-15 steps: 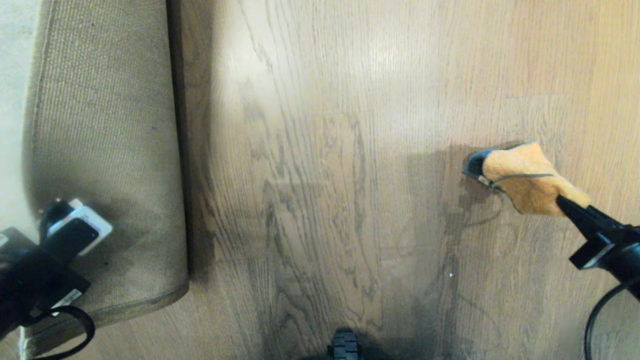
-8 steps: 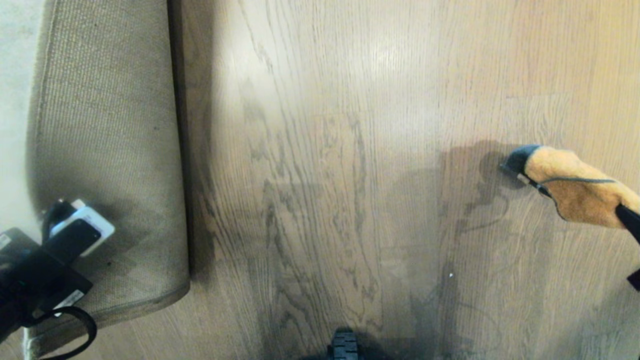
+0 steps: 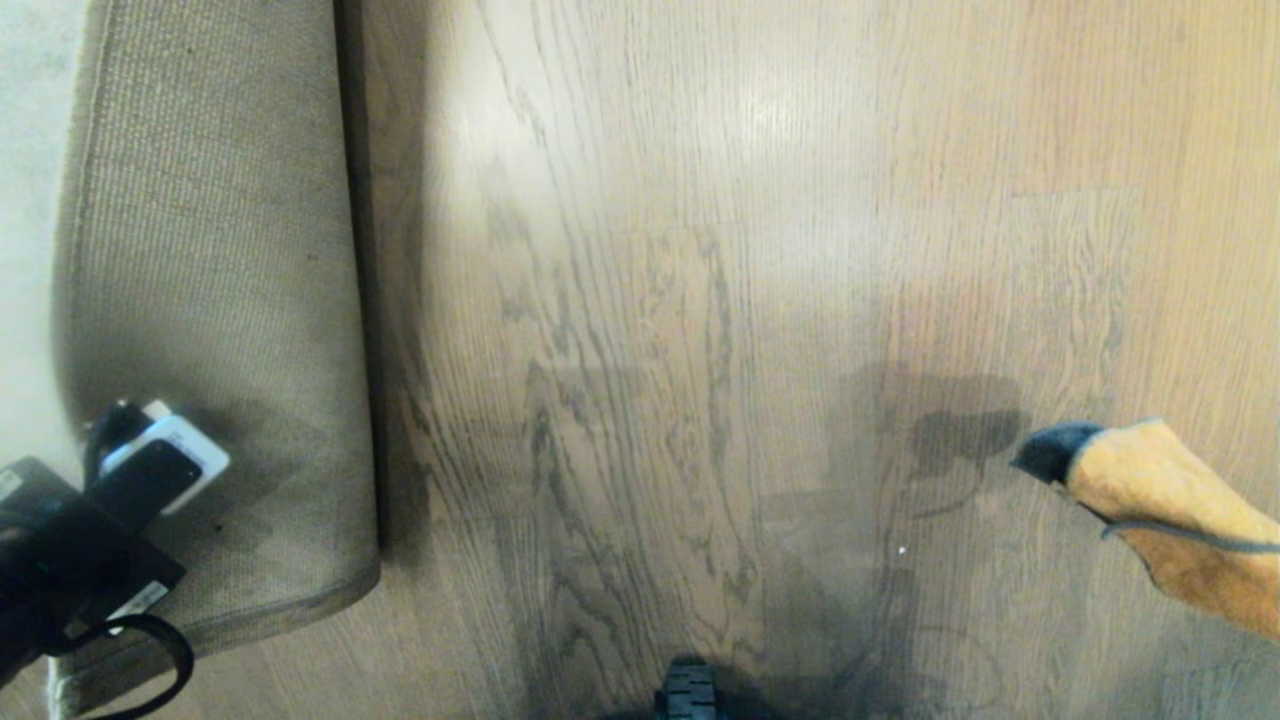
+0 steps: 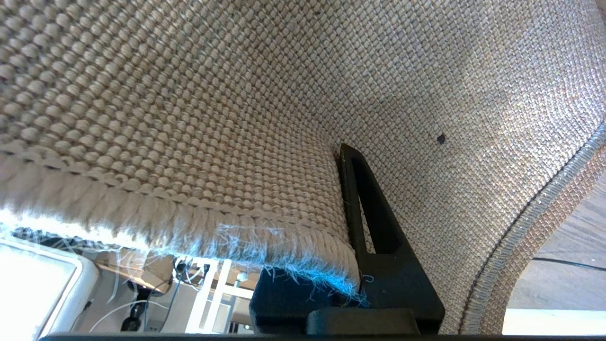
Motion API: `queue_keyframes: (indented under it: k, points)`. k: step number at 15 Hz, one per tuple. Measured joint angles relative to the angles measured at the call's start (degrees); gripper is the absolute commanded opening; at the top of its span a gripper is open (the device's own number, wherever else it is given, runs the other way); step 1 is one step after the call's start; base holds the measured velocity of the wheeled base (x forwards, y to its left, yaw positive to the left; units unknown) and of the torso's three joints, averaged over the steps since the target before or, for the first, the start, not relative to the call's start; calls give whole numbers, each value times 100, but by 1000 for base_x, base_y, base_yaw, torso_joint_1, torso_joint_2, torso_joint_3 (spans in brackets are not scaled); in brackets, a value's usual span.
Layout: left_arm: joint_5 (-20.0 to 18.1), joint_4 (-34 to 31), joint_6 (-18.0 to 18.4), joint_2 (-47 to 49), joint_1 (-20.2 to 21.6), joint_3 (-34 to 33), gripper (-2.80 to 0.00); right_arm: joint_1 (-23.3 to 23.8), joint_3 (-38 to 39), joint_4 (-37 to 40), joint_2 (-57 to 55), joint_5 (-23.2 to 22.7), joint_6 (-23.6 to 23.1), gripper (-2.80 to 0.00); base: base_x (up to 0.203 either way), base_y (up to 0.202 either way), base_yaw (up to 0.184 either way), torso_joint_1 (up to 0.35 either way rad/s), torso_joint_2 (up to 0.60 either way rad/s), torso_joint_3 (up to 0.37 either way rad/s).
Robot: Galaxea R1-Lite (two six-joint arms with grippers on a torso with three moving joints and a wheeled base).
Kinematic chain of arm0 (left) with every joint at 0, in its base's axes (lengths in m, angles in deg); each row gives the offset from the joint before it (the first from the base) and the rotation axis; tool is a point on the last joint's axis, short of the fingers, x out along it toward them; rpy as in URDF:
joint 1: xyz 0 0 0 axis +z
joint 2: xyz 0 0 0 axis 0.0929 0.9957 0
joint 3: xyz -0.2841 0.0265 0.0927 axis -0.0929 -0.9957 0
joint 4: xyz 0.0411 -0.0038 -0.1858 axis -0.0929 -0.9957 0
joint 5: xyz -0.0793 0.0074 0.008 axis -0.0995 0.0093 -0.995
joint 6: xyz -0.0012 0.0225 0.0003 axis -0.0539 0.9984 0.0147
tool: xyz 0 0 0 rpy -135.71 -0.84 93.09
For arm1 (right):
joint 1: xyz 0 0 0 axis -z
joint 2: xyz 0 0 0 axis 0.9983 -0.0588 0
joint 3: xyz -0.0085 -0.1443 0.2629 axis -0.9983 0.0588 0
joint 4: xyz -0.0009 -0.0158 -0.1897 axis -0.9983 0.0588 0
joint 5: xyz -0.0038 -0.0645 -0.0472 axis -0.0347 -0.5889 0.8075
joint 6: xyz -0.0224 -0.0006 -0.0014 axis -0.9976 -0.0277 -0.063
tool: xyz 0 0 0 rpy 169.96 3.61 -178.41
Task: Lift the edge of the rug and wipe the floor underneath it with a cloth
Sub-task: Wipe the floor under the carpet with a rag, then lay down the carpet
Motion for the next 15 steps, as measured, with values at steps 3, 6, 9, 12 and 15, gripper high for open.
queue_keyframes:
  k: [3, 6, 9, 12, 15]
  points:
    - [4, 0, -2, -2, -9, -6, -280, 2, -173, 2231, 1467, 38, -136, -280, 0, 0, 0, 0, 0, 0]
    - [8, 0, -2, -2, -26, -6, -280, 5, -250, 3301, 2076, 262, 29, -280, 0, 0, 0, 0, 0, 0]
    - [8, 1, -2, -2, -35, -6, -280, 5, -139, 3251, 2259, 719, -183, -280, 0, 0, 0, 0, 0, 0]
    - [8, 2, -5, -2, -35, -6, -280, 5, -49, 3179, 2318, 648, -265, -280, 0, 0, 0, 0, 0, 0]
    - [7, 6, -13, -2, -35, -6, -280, 5, -30, 3170, 2333, 590, -288, -280, 0, 0, 0, 0, 0, 0]
